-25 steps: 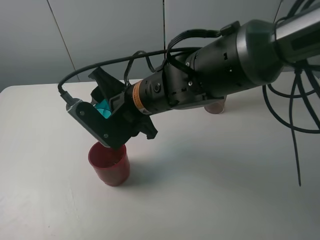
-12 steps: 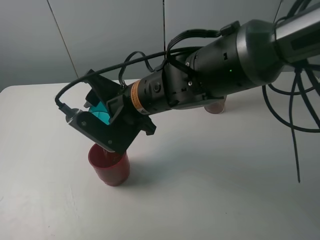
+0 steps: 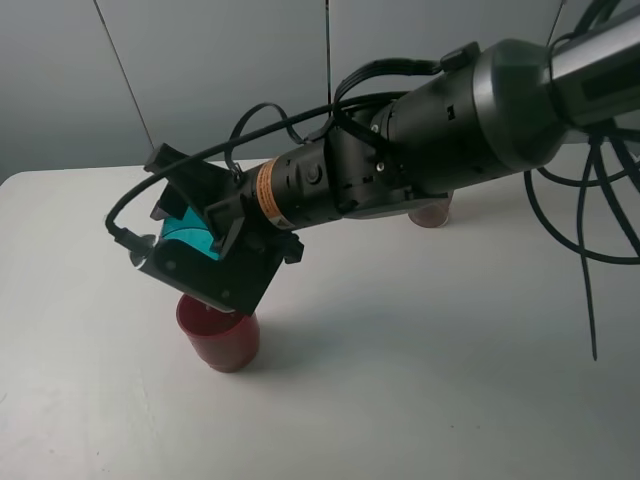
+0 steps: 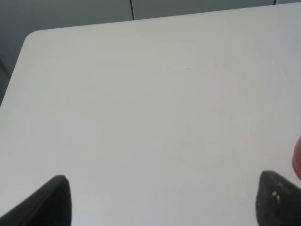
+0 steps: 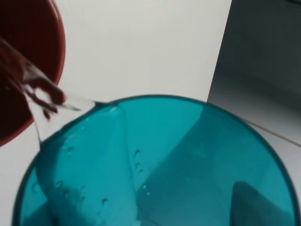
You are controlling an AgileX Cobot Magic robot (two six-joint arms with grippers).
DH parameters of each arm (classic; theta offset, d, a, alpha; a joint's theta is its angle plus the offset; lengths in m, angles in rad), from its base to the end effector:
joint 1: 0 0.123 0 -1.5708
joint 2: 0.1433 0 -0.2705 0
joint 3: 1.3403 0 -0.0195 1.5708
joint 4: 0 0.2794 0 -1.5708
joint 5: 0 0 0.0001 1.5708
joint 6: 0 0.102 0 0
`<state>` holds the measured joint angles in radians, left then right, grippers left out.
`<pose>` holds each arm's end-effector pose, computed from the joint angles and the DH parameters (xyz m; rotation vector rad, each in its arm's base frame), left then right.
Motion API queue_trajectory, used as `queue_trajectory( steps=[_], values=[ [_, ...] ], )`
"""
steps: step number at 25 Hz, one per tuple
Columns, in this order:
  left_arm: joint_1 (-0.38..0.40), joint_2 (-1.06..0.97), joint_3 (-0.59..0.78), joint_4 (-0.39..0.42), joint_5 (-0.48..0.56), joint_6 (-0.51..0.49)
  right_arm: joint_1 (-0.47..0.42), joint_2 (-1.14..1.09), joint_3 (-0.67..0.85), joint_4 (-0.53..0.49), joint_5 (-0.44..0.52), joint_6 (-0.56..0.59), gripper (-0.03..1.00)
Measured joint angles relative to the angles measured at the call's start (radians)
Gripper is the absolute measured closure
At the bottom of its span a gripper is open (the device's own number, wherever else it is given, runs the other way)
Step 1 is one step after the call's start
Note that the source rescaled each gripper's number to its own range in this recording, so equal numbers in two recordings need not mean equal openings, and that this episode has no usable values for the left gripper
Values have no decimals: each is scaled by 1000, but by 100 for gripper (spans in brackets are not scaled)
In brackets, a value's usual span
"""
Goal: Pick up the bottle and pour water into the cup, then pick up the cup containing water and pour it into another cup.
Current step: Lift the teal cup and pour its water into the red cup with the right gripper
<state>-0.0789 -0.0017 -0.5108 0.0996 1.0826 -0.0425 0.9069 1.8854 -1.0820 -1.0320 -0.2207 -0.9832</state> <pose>0.0425 0.0056 0.2879 0.0307 2.0497 0.0438 0.2473 0.3470 0.1402 -2.1868 0.1430 -0.4240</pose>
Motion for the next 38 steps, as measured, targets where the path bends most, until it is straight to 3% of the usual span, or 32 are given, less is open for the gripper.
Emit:
queue_trajectory(
  steps=[15,31,34,38],
  values=[
    [0,0,0,0,0,0,0,0,-1,0,-64,-128,89],
    [0,0,0,0,0,0,0,6,-1,-4,-67,-134,89],
    [0,0,0,0,0,0,0,11,-1,38,-67,-97,89],
    [0,0,0,0,0,0,-11,11,-1,190,-89,23,89]
  ],
)
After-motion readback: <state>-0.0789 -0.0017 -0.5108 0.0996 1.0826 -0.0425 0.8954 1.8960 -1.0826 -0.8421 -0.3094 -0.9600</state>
